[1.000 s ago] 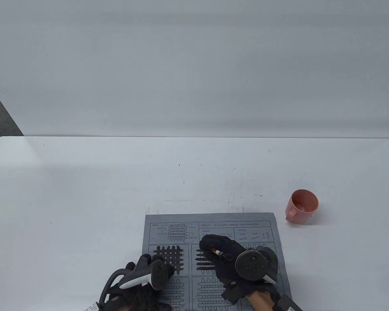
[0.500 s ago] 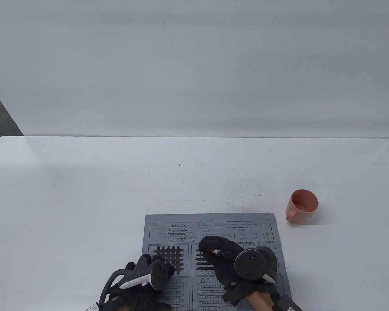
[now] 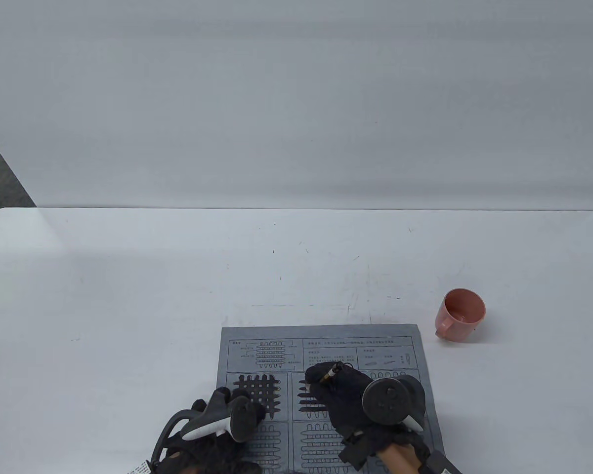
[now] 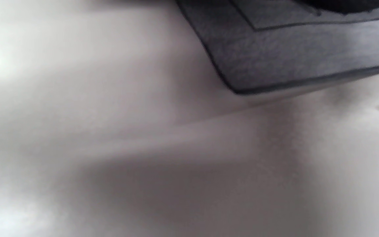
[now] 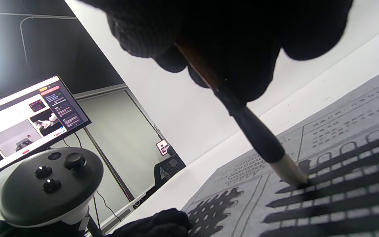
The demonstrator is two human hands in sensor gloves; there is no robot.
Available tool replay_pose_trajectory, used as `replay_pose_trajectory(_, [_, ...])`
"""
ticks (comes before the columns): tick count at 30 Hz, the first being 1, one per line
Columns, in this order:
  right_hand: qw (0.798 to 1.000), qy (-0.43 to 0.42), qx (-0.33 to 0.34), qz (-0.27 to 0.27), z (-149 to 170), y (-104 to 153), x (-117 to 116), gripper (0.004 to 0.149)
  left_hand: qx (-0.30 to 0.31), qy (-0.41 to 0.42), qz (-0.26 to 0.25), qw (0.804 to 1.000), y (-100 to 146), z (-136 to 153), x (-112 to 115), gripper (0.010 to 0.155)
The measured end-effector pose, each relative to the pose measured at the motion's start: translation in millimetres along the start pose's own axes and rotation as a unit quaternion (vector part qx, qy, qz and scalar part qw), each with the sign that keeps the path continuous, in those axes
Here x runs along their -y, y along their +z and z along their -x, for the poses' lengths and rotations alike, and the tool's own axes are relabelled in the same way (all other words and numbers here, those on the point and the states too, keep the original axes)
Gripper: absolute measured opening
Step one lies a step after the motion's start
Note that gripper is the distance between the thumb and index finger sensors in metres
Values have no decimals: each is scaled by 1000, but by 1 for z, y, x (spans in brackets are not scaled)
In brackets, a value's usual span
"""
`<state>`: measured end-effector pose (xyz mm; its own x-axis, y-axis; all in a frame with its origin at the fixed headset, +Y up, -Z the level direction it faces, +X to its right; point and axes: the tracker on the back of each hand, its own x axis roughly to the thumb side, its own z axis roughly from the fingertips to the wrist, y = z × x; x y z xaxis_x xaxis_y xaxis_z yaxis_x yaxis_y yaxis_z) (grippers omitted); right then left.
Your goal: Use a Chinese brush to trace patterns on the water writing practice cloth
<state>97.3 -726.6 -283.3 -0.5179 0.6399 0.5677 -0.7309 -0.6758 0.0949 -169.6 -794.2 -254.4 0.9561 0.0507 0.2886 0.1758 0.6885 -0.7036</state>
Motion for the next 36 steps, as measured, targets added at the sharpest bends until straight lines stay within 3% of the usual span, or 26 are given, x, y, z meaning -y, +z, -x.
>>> replay_pose_trajectory(36, [999, -48, -12, 3, 2, 4, 6, 37, 0, 0, 0, 1000, 0, 0, 0, 103])
